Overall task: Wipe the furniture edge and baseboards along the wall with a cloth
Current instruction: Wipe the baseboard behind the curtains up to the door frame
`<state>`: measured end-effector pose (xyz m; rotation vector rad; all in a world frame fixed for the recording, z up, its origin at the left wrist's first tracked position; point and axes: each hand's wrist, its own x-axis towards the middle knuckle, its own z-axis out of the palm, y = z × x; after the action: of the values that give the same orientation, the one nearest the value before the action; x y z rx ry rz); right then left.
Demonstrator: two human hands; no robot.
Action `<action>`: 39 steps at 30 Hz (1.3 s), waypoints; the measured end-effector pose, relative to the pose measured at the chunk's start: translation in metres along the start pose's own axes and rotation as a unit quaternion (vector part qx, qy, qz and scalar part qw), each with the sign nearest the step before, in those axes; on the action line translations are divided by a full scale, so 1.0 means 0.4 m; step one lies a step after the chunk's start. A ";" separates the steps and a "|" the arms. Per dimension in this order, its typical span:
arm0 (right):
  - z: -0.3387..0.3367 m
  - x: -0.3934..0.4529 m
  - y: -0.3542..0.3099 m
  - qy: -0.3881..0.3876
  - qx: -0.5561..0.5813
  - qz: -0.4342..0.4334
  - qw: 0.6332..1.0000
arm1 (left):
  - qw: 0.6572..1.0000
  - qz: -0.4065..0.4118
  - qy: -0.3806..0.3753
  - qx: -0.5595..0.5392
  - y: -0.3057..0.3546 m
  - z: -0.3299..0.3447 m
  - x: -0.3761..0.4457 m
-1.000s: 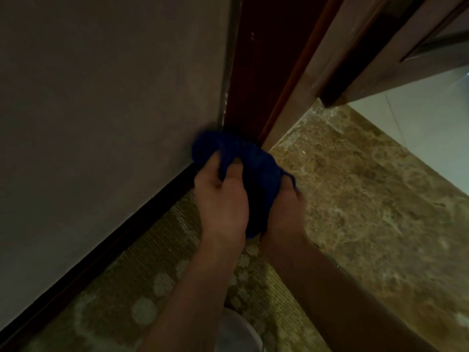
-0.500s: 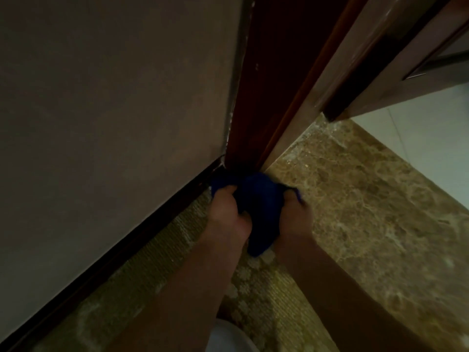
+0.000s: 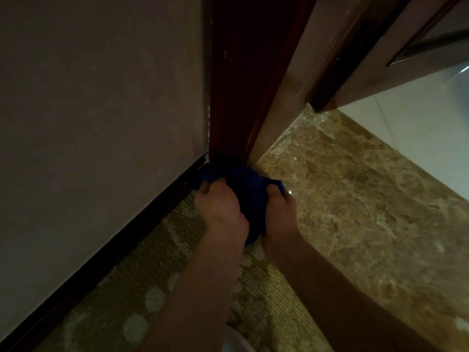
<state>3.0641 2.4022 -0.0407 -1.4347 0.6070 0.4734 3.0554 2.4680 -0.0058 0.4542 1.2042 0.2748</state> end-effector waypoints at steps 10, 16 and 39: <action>-0.013 0.024 -0.001 -0.034 -0.070 -0.030 0.997 | 0.990 0.078 -0.071 0.091 -0.050 -0.057 0.018; -0.051 -0.003 0.124 -0.017 -0.096 0.078 0.992 | 0.988 0.001 0.034 0.154 -0.032 -0.182 0.070; 0.099 0.062 0.001 -0.017 -0.173 0.001 0.985 | 0.998 -0.032 -0.022 0.058 0.027 -0.114 0.063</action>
<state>3.0868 2.4401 -0.0557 -1.7512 0.5142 0.6261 3.0216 2.4971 -0.0344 0.5180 1.1940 0.1405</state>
